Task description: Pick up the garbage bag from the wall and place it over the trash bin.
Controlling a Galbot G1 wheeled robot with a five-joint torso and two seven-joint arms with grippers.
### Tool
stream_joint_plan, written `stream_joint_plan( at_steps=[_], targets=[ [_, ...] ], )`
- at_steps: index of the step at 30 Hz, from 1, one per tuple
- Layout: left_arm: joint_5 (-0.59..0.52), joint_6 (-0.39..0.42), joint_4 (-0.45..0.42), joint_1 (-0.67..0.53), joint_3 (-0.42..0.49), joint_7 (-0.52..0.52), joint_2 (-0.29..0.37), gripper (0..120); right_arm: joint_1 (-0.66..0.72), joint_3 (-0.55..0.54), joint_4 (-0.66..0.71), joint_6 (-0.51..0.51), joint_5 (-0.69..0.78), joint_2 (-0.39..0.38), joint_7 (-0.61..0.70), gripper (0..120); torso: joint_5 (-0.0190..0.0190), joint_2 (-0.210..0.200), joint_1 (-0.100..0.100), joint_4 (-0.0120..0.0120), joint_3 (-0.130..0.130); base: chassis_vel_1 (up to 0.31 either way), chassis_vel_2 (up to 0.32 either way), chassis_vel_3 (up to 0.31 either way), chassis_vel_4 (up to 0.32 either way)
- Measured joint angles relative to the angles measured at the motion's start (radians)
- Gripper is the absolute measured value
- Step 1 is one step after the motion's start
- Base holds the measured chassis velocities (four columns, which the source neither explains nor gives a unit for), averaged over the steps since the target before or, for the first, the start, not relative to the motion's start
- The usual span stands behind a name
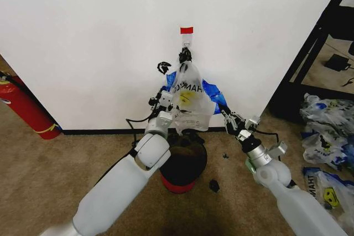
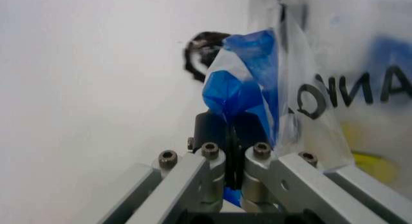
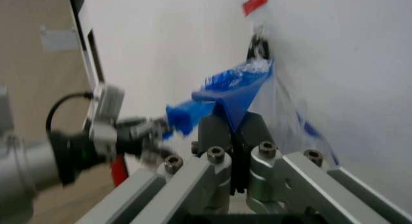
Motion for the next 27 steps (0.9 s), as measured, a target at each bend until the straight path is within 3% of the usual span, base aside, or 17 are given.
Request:
stream_joint_plan(
  at_steps=[12, 17, 23, 27],
  targets=[
    [-0.030, -0.039, -0.148, 0.279, -0.157, 0.026, -0.015, 0, -0.264, 0.060, 0.064, 0.059, -0.134, 0.012, 0.000, 0, 0.0000, 0.000, 0.000, 0.0001, 0.000, 0.000, 0.000, 0.000, 0.000],
    [-0.021, -0.041, -0.191, 0.339, -0.181, 0.027, -0.017, 0, -0.310, 0.066, 0.097, 0.078, -0.143, 0.017, -0.015, 0, 0.0000, 0.000, 0.000, -0.0001, 0.000, 0.000, 0.000, 0.000, 0.000],
    [0.015, -0.052, -0.337, 0.493, -0.240, 0.028, -0.013, 0, -0.370, 0.079, 0.185, 0.113, -0.155, 0.012, -0.037, 0, -0.0001, 0.000, 0.000, 0.0003, 0.000, 0.000, 0.000, 0.000, 0.000],
    [0.034, -0.065, -0.385, 0.560, -0.286, 0.035, -0.014, 0, -0.409, 0.082, 0.215, 0.127, -0.201, 0.004, -0.037, 0, -0.0001, 0.000, 0.000, 0.0001, 0.000, 0.000, 0.000, 0.000, 0.000]
  ],
)
